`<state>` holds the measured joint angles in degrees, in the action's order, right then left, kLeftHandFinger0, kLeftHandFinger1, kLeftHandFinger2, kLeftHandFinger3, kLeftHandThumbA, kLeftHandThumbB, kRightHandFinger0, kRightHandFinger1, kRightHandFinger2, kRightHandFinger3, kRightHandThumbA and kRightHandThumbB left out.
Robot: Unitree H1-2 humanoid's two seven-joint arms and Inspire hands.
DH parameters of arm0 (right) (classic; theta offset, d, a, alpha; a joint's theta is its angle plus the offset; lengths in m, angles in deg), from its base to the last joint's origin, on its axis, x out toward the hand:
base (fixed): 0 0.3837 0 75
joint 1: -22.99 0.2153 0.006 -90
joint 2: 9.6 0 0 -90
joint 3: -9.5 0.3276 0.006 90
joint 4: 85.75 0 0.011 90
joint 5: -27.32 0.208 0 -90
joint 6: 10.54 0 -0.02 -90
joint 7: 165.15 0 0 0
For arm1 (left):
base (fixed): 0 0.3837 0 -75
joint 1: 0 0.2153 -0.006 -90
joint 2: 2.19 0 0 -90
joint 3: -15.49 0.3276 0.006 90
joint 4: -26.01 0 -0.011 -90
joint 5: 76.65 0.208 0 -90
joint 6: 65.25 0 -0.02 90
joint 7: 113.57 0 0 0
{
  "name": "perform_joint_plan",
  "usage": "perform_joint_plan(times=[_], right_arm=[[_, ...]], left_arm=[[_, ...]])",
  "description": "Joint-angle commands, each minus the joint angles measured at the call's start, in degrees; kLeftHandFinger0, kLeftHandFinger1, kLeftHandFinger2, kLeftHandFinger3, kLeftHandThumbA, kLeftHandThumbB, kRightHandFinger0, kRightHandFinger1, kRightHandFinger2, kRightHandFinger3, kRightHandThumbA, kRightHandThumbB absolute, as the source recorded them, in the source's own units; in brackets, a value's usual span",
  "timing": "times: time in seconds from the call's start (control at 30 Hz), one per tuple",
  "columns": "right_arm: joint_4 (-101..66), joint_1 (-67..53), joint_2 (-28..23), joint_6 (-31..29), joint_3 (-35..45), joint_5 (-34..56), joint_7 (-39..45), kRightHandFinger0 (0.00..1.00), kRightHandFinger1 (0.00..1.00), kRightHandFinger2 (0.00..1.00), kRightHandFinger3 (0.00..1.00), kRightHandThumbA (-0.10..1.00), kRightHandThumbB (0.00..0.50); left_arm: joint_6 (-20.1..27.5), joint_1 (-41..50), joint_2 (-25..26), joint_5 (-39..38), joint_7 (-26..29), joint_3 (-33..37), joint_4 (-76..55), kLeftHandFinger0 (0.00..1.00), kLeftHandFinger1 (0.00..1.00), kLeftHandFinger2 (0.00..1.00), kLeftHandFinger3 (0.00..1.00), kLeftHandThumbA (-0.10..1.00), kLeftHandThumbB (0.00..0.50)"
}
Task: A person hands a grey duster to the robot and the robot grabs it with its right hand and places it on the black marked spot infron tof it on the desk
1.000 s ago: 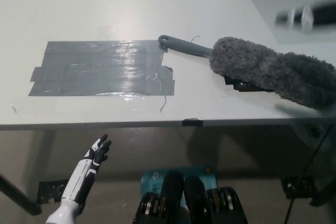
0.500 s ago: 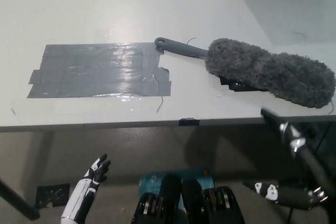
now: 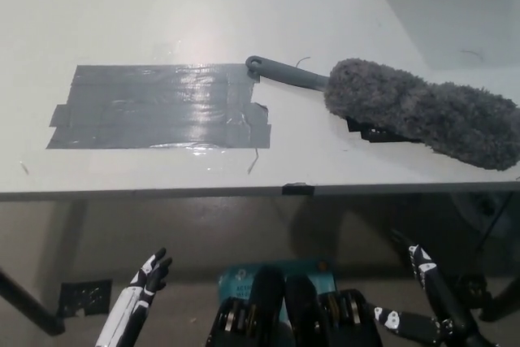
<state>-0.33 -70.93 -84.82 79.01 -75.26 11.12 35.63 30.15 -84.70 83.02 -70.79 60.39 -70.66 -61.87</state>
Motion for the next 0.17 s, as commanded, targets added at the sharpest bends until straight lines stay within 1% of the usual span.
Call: perform_joint_plan(times=[0.0, 0.13], right_arm=[[0.58, 0.77, -0.94, -9.39, -2.02, -1.3, -6.72, 1.0, 1.0, 1.0, 1.0, 0.83, 0.19], [1.19, 1.03, -1.48, -9.68, -2.95, -1.26, -7.59, 1.0, 1.0, 1.0, 1.0, 0.83, 0.189]], left_arm=[[3.71, 0.72, -0.7, 0.04, 0.74, 0.07, -0.83, 1.0, 1.0, 1.0, 1.0, 1.0, 0.141], [3.74, 0.68, -0.56, -0.04, 0.56, -0.02, -0.91, 1.0, 1.0, 1.0, 1.0, 1.0, 0.142]])
